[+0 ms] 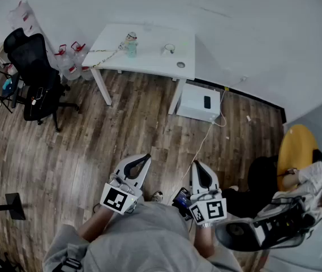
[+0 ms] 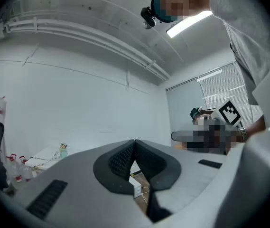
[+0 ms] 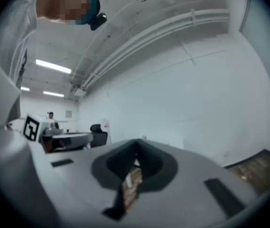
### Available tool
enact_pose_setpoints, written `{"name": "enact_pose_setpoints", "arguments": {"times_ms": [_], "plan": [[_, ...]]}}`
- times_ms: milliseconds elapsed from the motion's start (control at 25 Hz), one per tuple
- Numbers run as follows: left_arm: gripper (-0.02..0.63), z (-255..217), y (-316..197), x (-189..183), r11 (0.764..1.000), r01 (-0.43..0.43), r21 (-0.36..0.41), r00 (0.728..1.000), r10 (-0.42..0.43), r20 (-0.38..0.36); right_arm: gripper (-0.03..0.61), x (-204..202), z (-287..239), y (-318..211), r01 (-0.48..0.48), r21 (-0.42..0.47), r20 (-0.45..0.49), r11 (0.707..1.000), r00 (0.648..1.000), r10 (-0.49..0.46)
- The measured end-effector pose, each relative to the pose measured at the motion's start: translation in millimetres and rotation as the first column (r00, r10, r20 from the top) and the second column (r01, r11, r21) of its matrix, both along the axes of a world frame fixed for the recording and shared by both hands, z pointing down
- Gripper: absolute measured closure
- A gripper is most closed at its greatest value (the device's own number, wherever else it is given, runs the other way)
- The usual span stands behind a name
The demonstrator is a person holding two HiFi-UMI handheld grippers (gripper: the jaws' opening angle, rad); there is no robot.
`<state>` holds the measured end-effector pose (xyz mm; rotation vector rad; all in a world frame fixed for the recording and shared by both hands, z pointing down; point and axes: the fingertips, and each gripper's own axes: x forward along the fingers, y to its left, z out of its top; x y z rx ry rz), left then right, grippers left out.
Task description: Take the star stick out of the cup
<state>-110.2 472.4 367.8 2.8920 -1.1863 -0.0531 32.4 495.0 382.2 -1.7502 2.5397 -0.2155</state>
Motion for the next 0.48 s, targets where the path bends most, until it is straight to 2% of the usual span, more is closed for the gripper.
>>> {"name": "enact_pose_setpoints", "arguments": {"times_ms": [480], "plan": [[0.581, -2.5, 8.1, 27.1, 0.999, 0.054, 0.0, 0.999, -0.054, 0.007, 0.543, 23.7, -3.1, 3.3, 0.049, 0.012, -0.006, 0.999, 0.999, -0.049]]}}
